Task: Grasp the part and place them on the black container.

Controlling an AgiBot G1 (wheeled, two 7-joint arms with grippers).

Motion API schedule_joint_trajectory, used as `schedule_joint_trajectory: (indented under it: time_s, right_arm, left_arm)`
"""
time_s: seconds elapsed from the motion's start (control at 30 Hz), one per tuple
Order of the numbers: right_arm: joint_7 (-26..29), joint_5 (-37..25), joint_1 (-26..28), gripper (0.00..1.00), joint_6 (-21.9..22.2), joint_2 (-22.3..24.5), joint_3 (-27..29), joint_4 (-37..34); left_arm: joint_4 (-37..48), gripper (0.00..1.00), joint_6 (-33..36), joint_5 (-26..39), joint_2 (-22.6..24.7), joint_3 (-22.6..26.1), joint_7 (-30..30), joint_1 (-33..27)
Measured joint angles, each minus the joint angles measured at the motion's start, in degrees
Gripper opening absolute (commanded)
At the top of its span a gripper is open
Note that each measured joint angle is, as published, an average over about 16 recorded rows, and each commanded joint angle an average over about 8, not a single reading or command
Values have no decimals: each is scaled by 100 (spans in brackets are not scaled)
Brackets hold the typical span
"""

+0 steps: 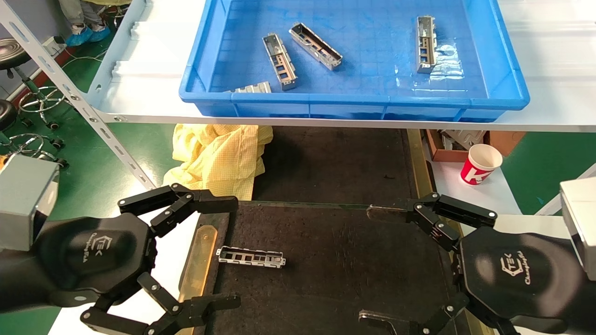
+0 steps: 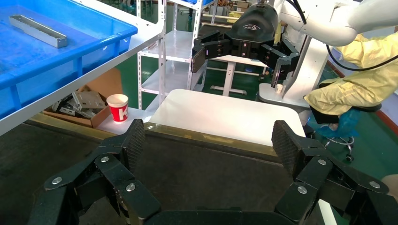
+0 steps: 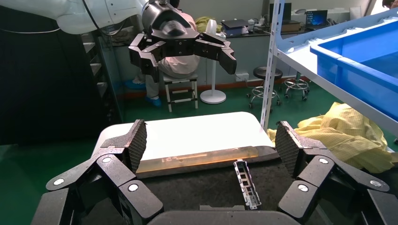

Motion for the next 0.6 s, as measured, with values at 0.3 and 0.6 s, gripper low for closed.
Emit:
schedule_joint_trajectory:
  time_s: [0.3,0.6]
  right_arm:
    - [0,-2,0,100,0,-1,-1,-1]
    - [0,-2,1,100,0,-1,-1,-1]
  left_arm:
    - [0,100,0,0,0,0,0,0]
    - [0,100,0,0,0,0,0,0]
